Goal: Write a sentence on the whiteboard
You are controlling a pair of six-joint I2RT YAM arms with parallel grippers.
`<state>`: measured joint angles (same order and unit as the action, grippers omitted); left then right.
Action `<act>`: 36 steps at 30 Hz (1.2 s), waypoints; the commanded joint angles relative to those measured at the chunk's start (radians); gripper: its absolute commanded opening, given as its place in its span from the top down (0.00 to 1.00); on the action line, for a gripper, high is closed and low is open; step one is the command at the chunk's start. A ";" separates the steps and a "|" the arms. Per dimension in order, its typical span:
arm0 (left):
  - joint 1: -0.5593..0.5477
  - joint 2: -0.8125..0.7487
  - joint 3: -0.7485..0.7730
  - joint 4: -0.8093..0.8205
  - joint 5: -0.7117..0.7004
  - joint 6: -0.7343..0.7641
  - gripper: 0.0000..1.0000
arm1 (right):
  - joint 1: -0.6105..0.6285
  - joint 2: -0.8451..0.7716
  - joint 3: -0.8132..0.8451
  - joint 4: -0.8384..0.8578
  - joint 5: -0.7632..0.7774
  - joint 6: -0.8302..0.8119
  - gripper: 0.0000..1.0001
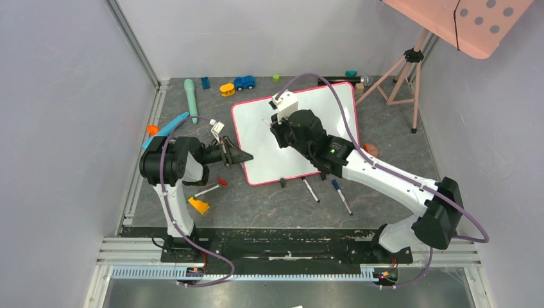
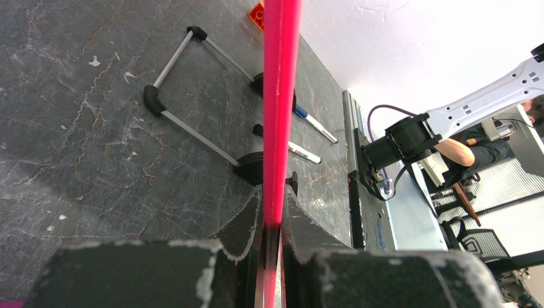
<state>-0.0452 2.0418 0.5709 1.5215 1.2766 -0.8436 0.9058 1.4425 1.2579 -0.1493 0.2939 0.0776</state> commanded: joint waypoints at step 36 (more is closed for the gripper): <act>-0.027 0.037 -0.023 0.035 0.029 0.071 0.98 | -0.005 0.171 0.279 0.007 0.021 -0.038 1.00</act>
<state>-0.0463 2.0418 0.5709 1.5215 1.2766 -0.8433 0.9058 1.5864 1.4593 -0.1375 0.2909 0.0471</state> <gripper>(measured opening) 0.139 0.122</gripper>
